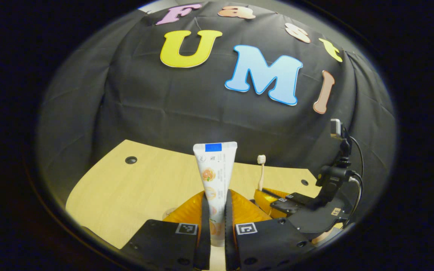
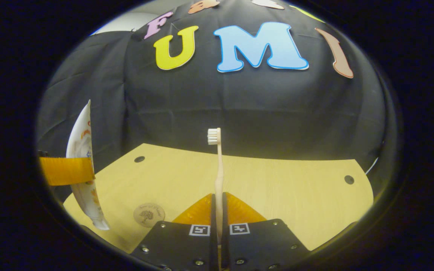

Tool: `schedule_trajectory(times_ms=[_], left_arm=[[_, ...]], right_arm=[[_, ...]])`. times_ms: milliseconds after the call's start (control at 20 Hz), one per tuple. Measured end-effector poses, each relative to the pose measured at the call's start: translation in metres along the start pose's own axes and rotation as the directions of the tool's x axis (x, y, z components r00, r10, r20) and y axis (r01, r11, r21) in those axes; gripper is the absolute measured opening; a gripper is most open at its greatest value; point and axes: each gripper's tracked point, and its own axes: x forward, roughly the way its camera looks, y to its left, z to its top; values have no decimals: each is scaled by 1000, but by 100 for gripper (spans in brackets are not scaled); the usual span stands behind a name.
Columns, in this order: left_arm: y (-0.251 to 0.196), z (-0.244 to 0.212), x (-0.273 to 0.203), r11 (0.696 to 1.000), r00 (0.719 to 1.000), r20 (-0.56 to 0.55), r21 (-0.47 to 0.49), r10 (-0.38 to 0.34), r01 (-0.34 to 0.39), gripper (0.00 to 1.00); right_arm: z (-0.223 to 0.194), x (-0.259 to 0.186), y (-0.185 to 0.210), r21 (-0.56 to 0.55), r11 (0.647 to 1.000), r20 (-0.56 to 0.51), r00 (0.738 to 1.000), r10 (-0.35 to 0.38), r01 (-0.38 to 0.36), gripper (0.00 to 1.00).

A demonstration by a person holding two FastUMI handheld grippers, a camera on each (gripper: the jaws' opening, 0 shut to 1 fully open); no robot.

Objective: Put the toothbrush and toothpaste on the desktop into the cup, then pick up the cup and place it on the coaster on the desktop.

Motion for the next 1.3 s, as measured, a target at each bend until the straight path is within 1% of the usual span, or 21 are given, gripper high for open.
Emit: schedule_trajectory(times_ms=[100,200,250,350,400,450,500,550,650,850,1050,1200,1300], left_arm=[[-1,-1,0,1000,1000,-6,-5,-1,1,22],[-4,-2,-2,1000,1000,-10,-11,-7,7,22],[-5,-3,-2,1000,1000,-11,-13,-6,6,22],[-6,-4,-4,1000,1000,-15,-17,-7,7,23],[-6,-5,-4,1000,1000,-17,-21,-7,7,22],[-6,-6,-4,1000,1000,-18,-25,-7,6,22],[-5,-6,-5,1000,1000,-16,-29,-5,5,22],[-5,-5,-6,1000,1000,-14,-30,-2,2,22],[-6,-2,-7,999,1000,-7,-34,2,-2,22],[-11,3,-7,999,1000,16,-46,-11,11,22],[-24,14,2,996,996,61,-59,-59,63,22],[-32,20,14,992,992,94,-85,-86,94,22],[-41,21,25,983,986,120,-127,-117,132,22]], right_arm=[[-7,0,0,-10,1000,-17,1000,0,0,5],[-12,-2,3,-16,1000,-28,1000,9,-9,13],[-13,-5,4,-20,1000,-29,999,12,-13,16],[-16,-5,5,-32,999,-38,999,10,-12,34],[-18,-9,6,-38,999,-42,999,12,-14,39],[-19,-11,6,-44,999,-42,999,11,-13,60],[-18,-13,5,-52,999,-36,999,5,-7,68],[-16,-15,4,-60,998,-27,1000,-2,1,81],[-11,-22,0,-72,997,-5,1000,-18,18,90],[9,-43,-5,-59,998,52,998,-20,23,90],[27,-76,-24,-7,999,96,994,-50,51,90],[29,-102,-43,32,996,107,990,-90,87,90],[21,-118,-55,58,992,89,989,-115,110,90]])
